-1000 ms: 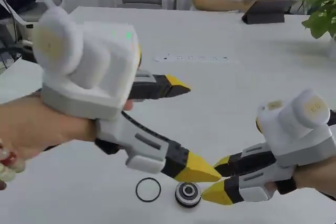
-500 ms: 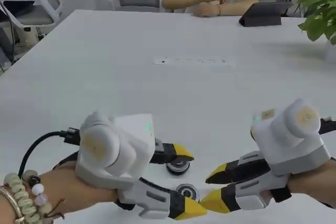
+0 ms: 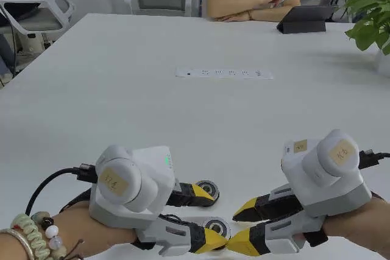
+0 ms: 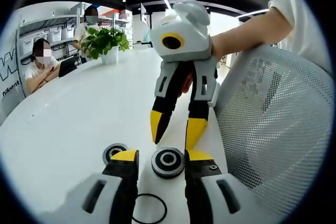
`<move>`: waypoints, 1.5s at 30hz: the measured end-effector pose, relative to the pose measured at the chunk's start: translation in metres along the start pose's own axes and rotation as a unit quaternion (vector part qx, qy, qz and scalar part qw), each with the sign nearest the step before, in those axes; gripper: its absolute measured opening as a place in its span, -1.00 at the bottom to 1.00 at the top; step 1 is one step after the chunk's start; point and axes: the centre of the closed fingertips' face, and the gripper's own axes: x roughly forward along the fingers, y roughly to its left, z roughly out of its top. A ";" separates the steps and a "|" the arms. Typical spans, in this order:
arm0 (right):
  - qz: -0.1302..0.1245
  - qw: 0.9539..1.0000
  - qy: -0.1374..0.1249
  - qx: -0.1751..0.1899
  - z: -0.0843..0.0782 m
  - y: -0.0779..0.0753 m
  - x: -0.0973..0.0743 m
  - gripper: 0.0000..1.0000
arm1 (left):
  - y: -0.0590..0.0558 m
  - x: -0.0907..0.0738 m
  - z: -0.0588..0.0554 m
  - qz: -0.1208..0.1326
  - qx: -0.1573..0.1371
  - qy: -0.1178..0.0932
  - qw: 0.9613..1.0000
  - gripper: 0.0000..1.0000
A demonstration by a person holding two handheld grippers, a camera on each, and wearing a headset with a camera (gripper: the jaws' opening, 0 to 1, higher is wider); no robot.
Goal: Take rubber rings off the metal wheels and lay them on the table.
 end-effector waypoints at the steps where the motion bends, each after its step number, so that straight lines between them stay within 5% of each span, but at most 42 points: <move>1: 0.000 1.000 0.000 -0.002 0.000 0.001 0.000 -0.49 | -0.001 0.000 -0.001 -0.002 0.000 0.003 1.000 -0.50; 12: 0.000 1.000 0.010 -0.026 -0.001 0.005 0.008 -0.57 | -0.008 0.002 -0.004 -0.019 0.028 0.007 0.999 -0.83; 16: 0.000 0.998 0.041 -0.040 -0.011 0.003 0.005 -0.84 | -0.008 0.003 -0.005 -0.018 0.031 0.013 0.999 -0.84; 17: -0.026 0.998 0.032 -0.057 -0.008 -0.007 0.003 -1.00 | -0.007 0.004 -0.005 -0.019 0.030 0.013 0.999 -0.84; 18: -0.003 0.999 0.027 -0.042 -0.008 0.001 0.004 -1.00 | -0.007 0.004 -0.005 -0.017 0.028 0.013 0.999 -0.85; 21: -0.006 0.999 0.029 -0.033 -0.007 -0.003 0.005 -1.00 | -0.007 0.004 -0.005 -0.018 0.027 0.012 0.999 -0.85; 26: -0.011 0.997 0.017 0.073 0.002 -0.009 0.000 -1.00 | -0.004 0.003 -0.005 -0.016 0.023 0.015 1.000 -0.85; 28: -0.037 0.997 0.022 0.071 0.001 -0.019 -0.004 -1.00 | -0.005 0.003 -0.005 -0.016 0.024 0.016 0.999 -0.85; 32: -0.026 0.992 -0.038 0.116 0.018 -0.023 -0.018 -1.00 | -0.005 0.003 -0.005 -0.016 0.024 0.015 0.999 -0.85; 35: -0.020 0.998 -0.027 0.061 0.005 -0.017 -0.014 -1.00 | -0.005 0.003 -0.004 -0.015 0.024 0.014 0.999 -0.85; 37: -0.015 0.999 0.031 -0.005 -0.015 -0.010 -0.009 -1.00 | -0.004 0.003 -0.004 -0.014 0.024 0.012 1.000 -0.85; 39: -0.004 0.999 0.031 -0.016 -0.016 -0.003 0.000 -0.75 | -0.005 0.002 -0.004 -0.014 0.023 0.010 1.000 -0.85; 40: 0.014 0.999 -0.040 -0.034 0.008 0.007 0.010 -0.57 | -0.005 0.002 -0.004 -0.014 0.022 0.010 1.000 -0.85; 42: 0.012 0.999 0.000 -0.039 -0.003 0.010 0.013 -0.48 | -0.004 0.002 -0.004 -0.014 0.022 0.009 1.000 -0.85; 44: 0.011 0.998 0.010 -0.065 -0.005 0.013 0.018 -0.50 | -0.004 0.001 -0.004 -0.013 0.020 0.007 1.000 -0.84; 45: 0.000 0.996 -0.006 -0.089 0.004 0.010 0.018 -0.50 | -0.004 0.002 -0.004 -0.012 0.017 0.006 1.000 -0.84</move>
